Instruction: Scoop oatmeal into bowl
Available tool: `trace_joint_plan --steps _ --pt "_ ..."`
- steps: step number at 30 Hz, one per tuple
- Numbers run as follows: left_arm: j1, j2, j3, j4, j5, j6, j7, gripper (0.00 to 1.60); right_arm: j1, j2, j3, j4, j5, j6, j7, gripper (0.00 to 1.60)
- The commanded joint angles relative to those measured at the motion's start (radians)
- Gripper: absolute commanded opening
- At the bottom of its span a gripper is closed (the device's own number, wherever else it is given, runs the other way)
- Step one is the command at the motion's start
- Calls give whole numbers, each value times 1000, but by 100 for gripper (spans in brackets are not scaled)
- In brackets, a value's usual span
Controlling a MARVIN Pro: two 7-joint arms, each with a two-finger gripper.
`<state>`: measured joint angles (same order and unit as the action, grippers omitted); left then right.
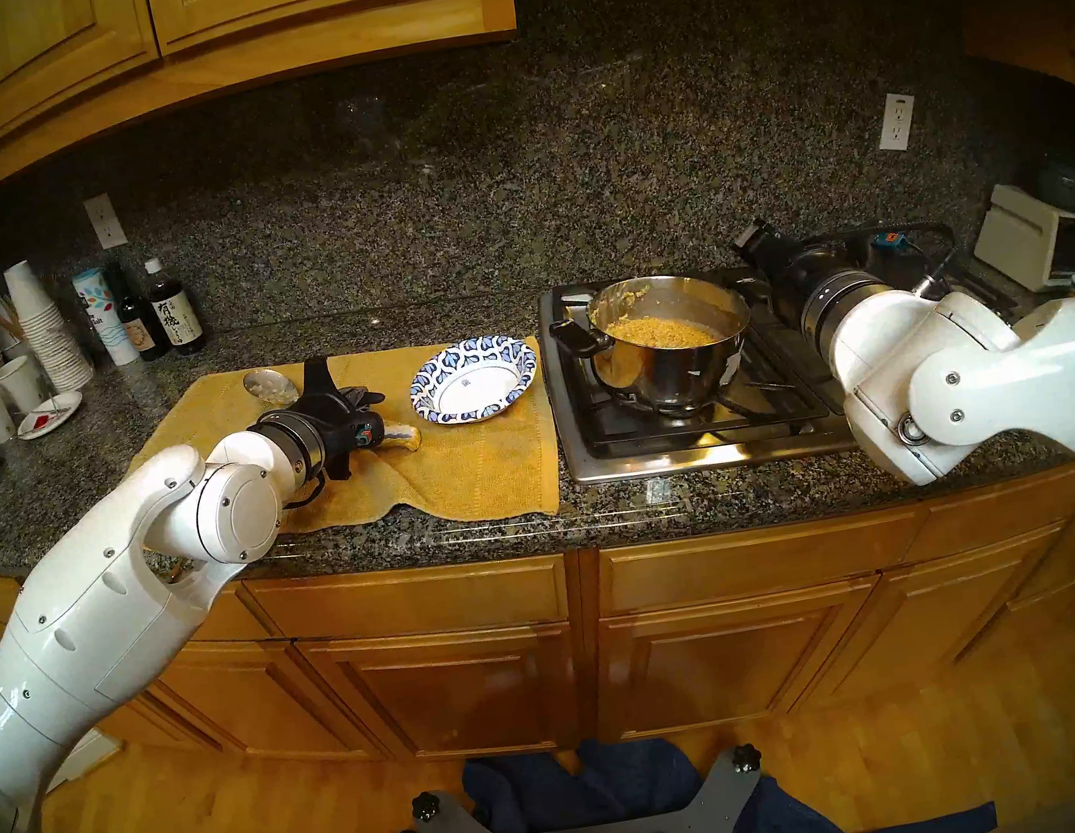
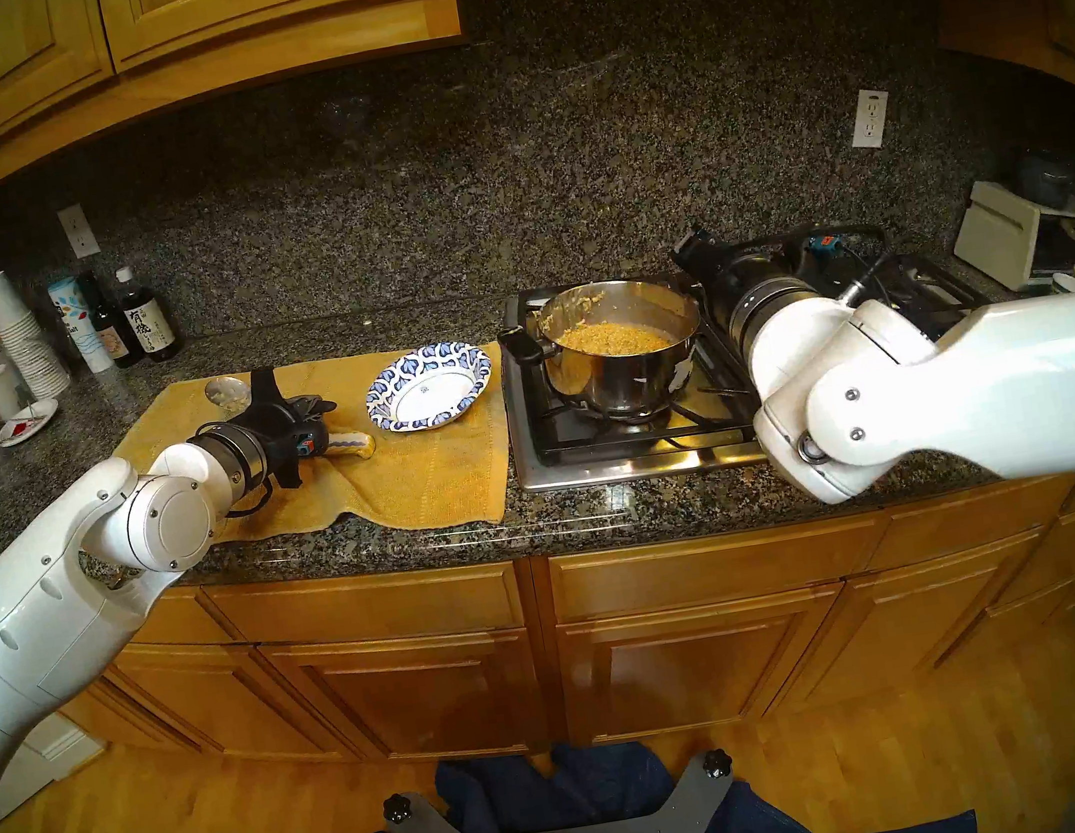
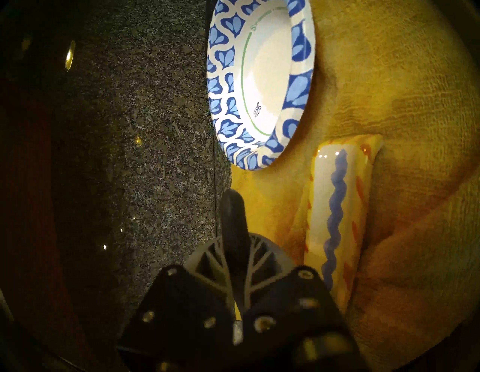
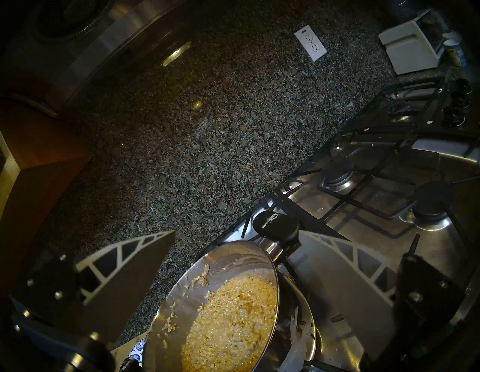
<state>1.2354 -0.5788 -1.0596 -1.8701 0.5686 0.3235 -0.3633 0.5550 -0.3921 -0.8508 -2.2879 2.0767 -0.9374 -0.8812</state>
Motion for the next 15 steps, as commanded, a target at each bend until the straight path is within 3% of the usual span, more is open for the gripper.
trace_joint_plan --steps 1,15 --pt "-17 3 -42 -20 18 8 70 0 30 -1 22 -1 -15 -3 6 160" --pt "-19 -38 -51 -55 -7 -49 137 0 29 -1 22 0 -13 -4 7 160"
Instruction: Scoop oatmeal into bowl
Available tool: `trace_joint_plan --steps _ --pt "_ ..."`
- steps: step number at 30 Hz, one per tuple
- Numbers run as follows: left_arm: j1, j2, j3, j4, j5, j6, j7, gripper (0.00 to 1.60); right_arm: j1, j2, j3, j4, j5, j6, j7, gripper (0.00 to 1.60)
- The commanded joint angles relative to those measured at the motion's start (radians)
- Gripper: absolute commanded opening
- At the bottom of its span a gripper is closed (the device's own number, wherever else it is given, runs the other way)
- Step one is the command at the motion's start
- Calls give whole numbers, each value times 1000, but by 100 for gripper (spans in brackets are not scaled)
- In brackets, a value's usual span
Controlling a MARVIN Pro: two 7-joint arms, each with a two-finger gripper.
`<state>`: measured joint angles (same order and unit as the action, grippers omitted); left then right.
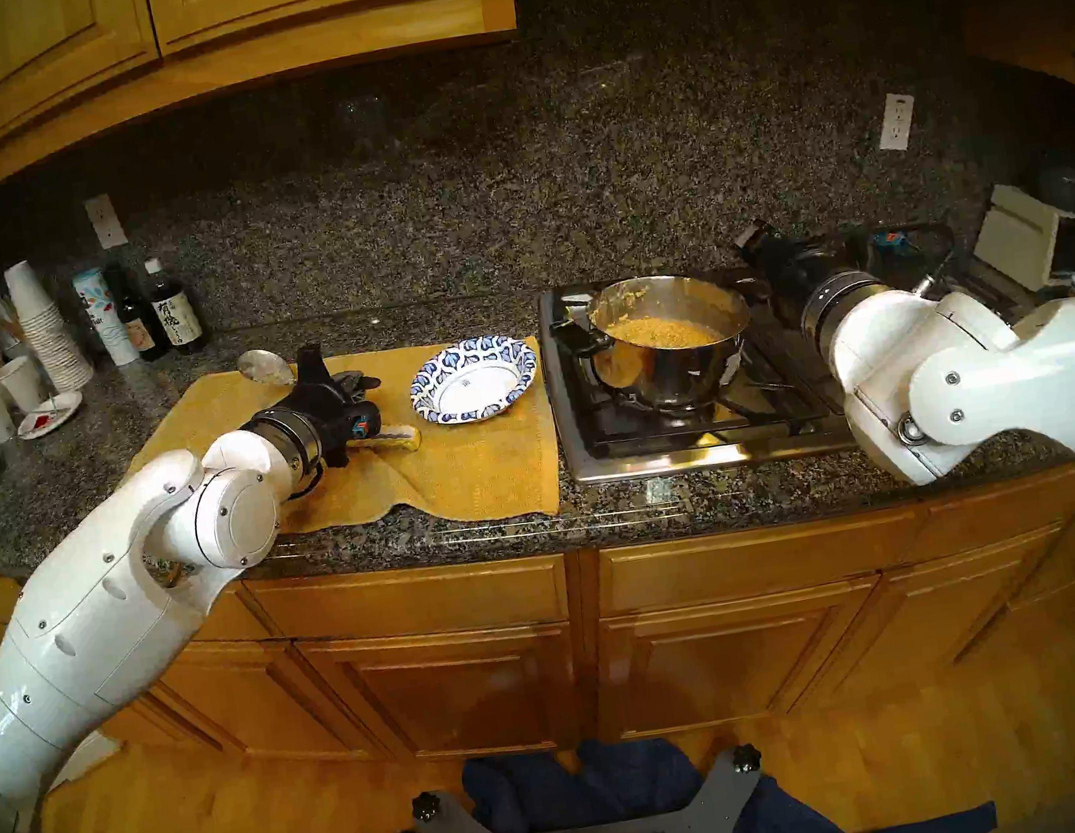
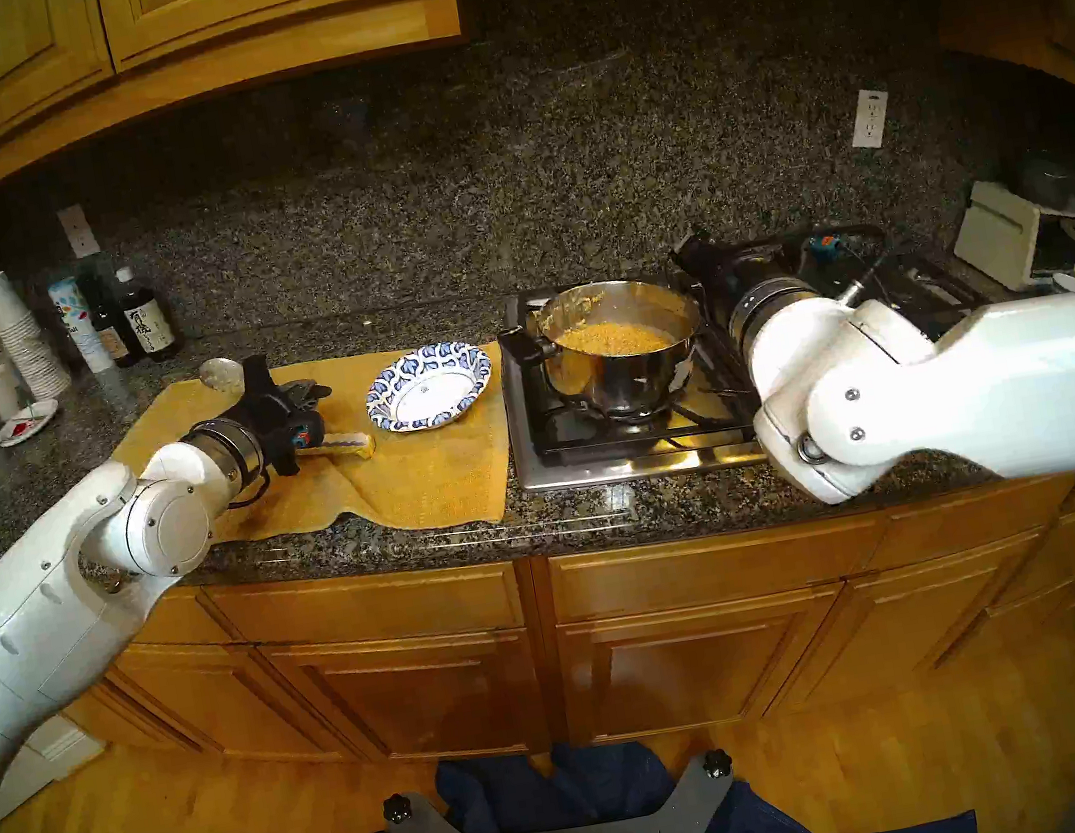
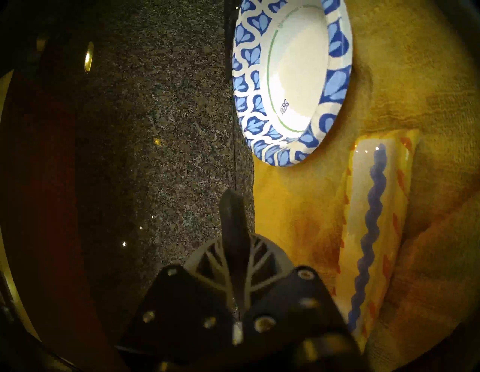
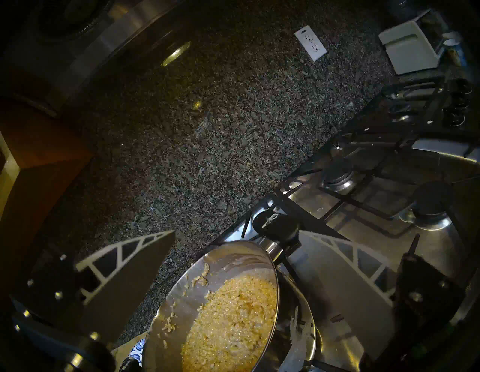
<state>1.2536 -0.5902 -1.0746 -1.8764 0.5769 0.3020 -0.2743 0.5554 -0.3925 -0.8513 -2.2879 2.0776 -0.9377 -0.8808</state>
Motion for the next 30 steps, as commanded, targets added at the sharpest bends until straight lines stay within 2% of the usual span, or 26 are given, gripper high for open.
trace_joint_plan --steps 1,7,13,23,26,30 --pt "-41 -30 -35 -55 -16 -34 47 0 29 -1 22 0 -14 -4 7 160" --pt "-46 -31 -37 -85 -28 -75 50 0 29 -1 22 0 -13 -4 7 160" --pt "-53 -22 -57 -140 -75 -129 38 0 28 -2 22 0 -11 -4 7 160" --pt "-51 17 -89 -204 -125 -236 32 0 29 -2 22 0 -11 -4 8 160" --pt "-55 15 -99 -216 -150 -269 34 0 30 -2 21 0 -11 -4 8 160" --pt "-77 -16 -93 -231 -181 -312 29 0 29 -2 21 0 -11 -4 8 160"
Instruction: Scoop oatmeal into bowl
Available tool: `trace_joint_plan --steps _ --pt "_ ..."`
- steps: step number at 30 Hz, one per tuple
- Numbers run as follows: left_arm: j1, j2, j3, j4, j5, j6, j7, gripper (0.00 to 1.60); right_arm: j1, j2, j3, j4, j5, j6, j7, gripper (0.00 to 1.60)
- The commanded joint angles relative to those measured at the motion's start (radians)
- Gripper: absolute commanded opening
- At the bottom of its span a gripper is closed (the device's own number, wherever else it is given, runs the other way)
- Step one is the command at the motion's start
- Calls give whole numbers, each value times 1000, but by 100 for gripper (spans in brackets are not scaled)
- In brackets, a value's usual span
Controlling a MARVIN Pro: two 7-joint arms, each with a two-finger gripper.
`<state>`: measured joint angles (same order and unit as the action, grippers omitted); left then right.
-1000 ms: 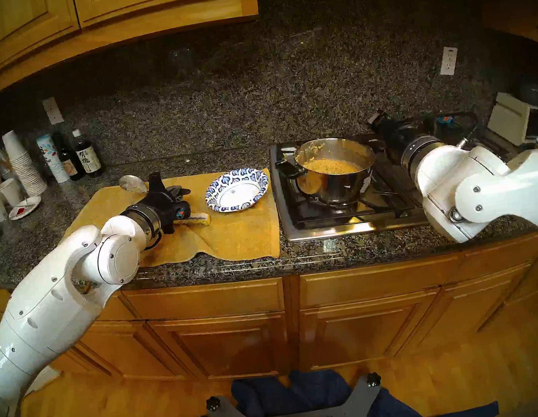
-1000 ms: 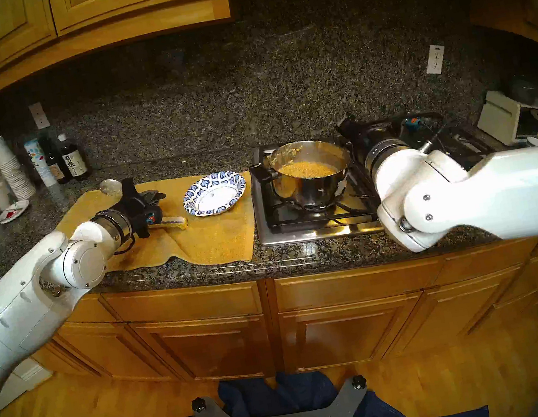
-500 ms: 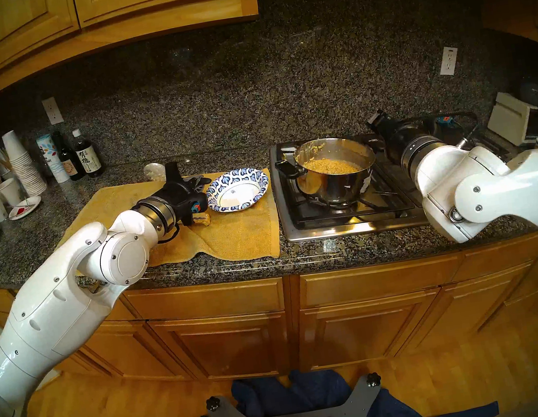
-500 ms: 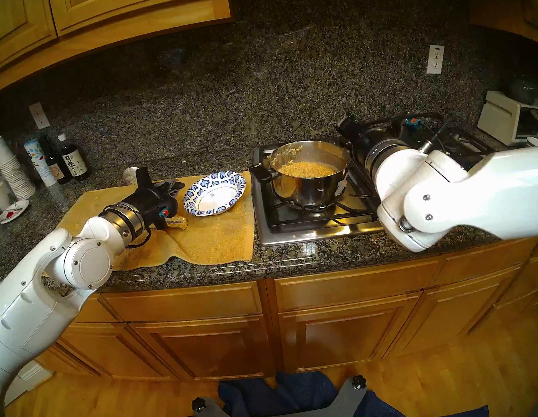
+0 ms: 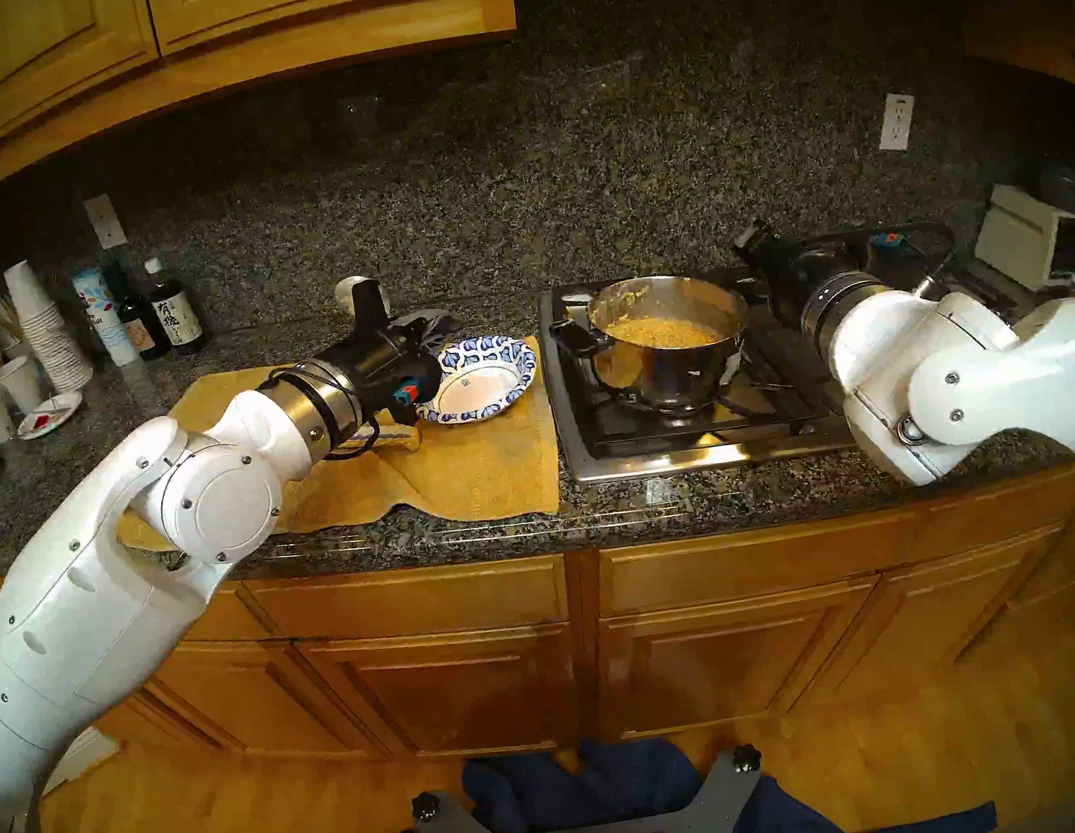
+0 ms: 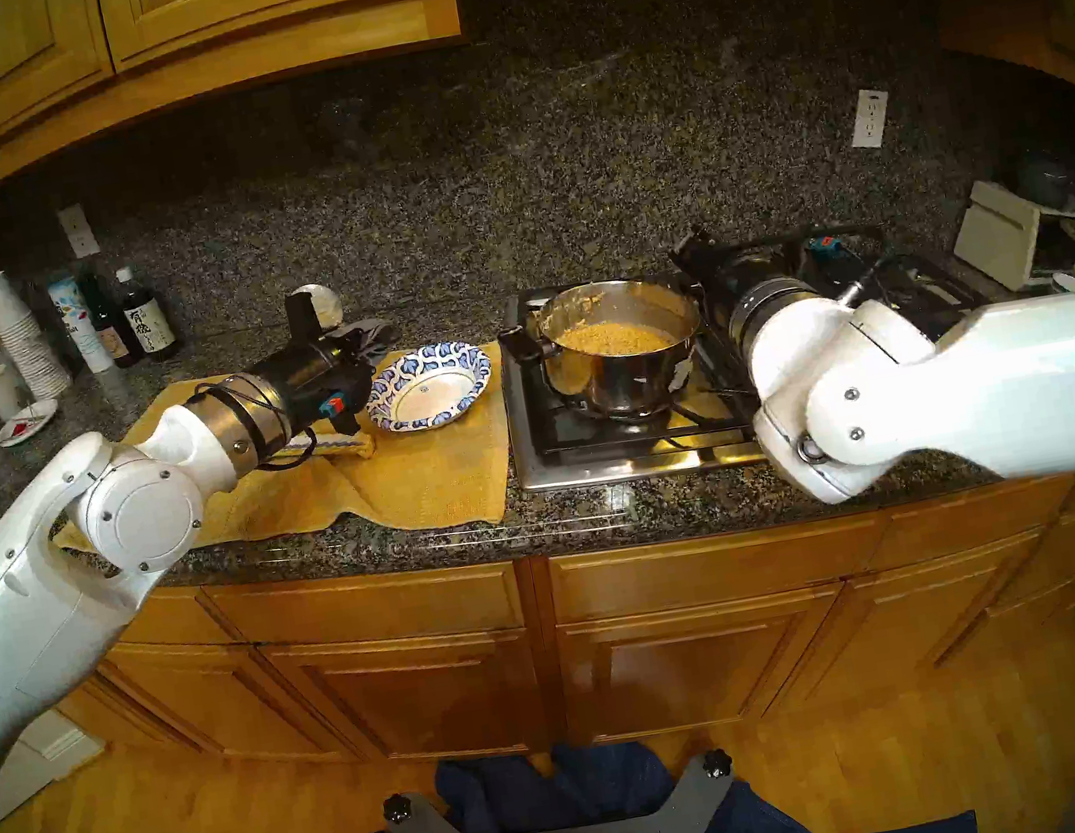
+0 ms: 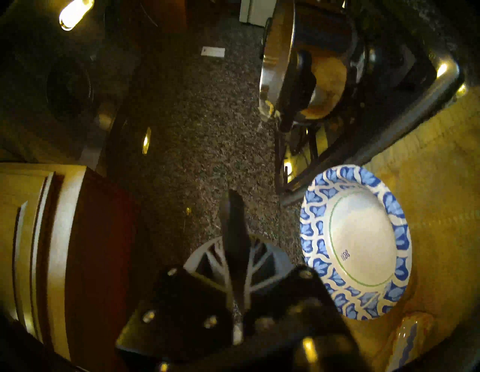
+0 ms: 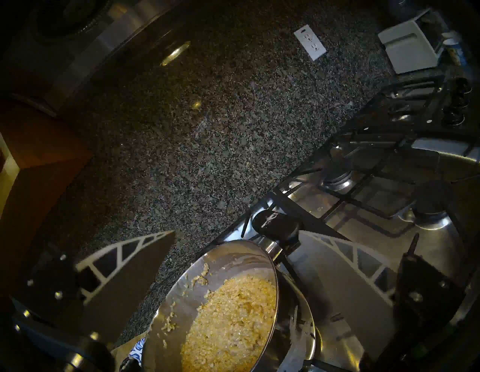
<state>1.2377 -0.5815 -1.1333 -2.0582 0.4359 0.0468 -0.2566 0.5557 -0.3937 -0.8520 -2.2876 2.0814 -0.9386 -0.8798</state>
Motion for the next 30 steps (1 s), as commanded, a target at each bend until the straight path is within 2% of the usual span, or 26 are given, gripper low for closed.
trace_joint_plan --steps 1,11,12,13,16,17,18,19,22,24,25,30 --pt "-68 -32 -31 -51 -46 -65 8 0 29 -1 22 0 -14 -4 7 160" --pt "-158 -168 37 -31 -124 -151 -39 0 29 -1 22 0 -13 -4 8 160" --pt "-146 -160 31 -40 -129 -159 -35 0 29 -1 22 0 -13 -4 8 160" --pt "-175 -191 45 -23 -125 -164 -50 0 29 -1 22 0 -13 -4 8 160" --pt "-184 -211 52 -16 -137 -178 -59 0 29 -1 22 0 -12 -4 8 160" --pt "-215 -229 71 0 -138 -182 -72 0 29 -1 22 0 -12 -4 8 160" --pt "-168 -201 47 -27 -147 -188 -57 0 29 -2 22 0 -12 -4 8 160" --pt "-202 -237 69 -7 -157 -190 -75 0 29 -2 22 0 -12 -4 8 160" --pt "-217 -260 86 -6 -182 -198 -91 0 28 -2 22 1 -11 -4 8 160" --pt "-268 -319 119 20 -205 -205 -123 0 28 -2 22 1 -10 -5 8 160" --pt "-240 -294 114 -3 -224 -207 -113 0 28 -2 22 1 -10 -5 8 160" --pt "-295 -368 167 34 -277 -218 -161 0 28 -3 21 1 -9 -5 9 160"
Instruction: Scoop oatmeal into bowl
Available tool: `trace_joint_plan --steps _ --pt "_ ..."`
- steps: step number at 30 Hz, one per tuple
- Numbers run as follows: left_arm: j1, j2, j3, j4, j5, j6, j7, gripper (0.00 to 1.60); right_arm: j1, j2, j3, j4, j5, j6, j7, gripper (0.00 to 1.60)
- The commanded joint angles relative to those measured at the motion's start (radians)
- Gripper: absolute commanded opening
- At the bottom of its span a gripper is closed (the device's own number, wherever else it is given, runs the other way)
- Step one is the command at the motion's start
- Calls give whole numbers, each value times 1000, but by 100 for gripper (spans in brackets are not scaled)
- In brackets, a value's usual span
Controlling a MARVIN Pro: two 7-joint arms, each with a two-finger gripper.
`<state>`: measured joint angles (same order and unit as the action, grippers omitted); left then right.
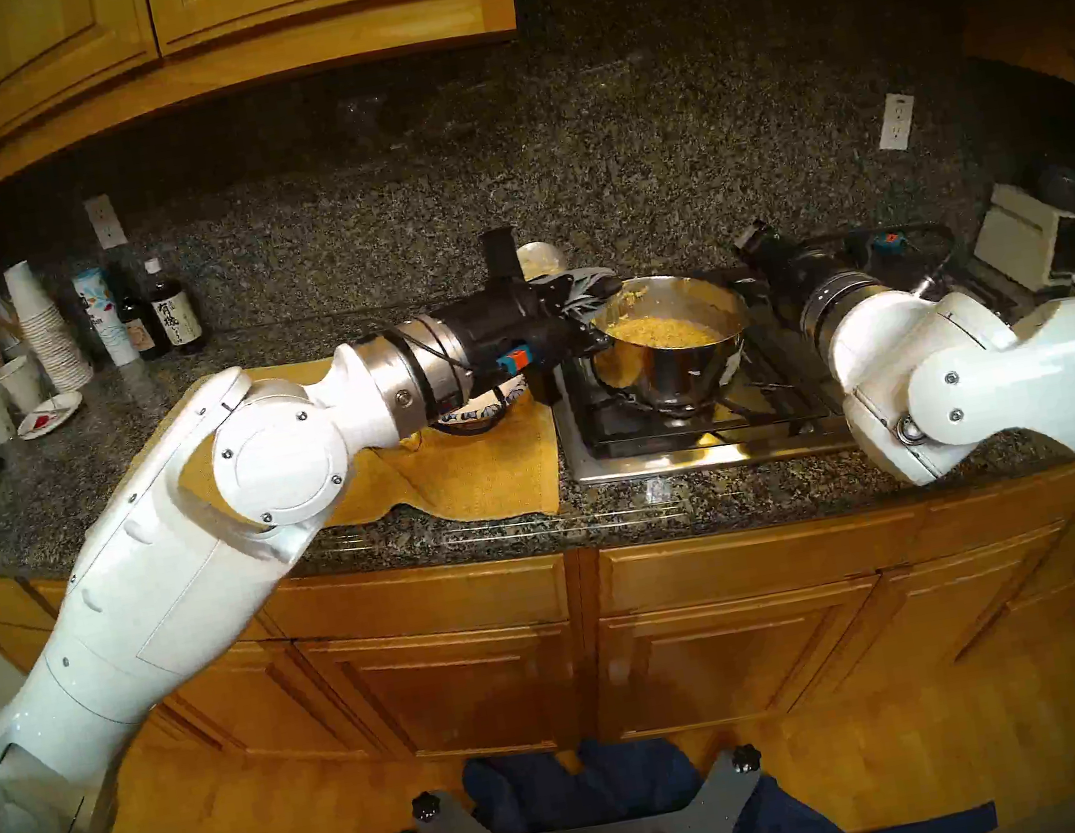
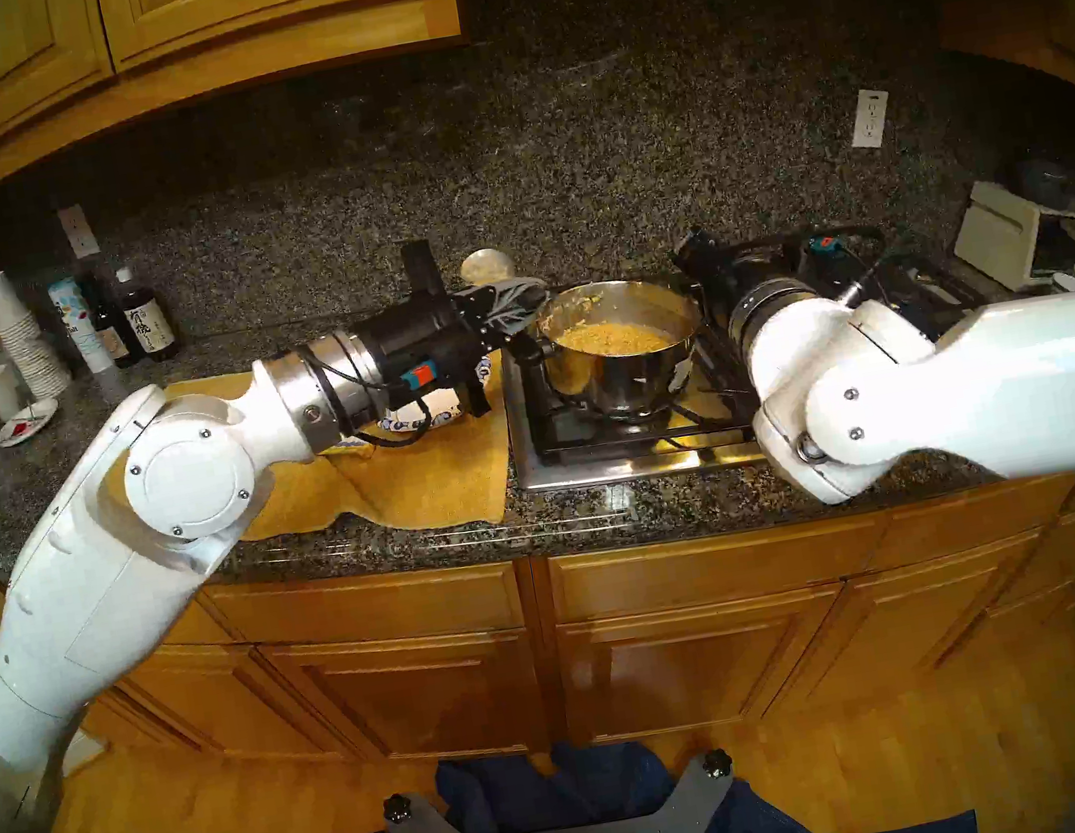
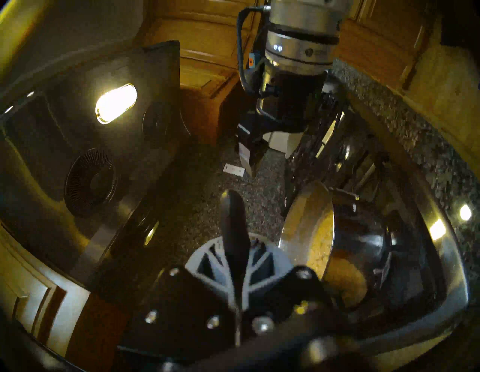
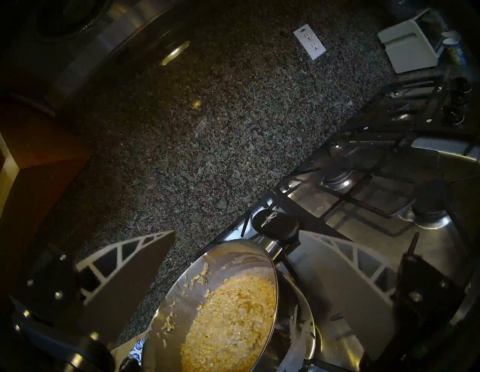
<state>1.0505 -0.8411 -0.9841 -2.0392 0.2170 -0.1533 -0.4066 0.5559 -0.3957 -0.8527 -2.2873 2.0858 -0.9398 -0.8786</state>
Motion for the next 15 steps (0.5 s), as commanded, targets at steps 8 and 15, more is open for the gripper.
trace_joint_plan --steps 8,15 --pt "-145 -165 50 60 -139 -18 -43 0 28 -1 22 1 -12 -4 8 160" --pt "-193 -235 63 112 -250 33 -73 0 27 -2 22 1 -10 -5 8 160"
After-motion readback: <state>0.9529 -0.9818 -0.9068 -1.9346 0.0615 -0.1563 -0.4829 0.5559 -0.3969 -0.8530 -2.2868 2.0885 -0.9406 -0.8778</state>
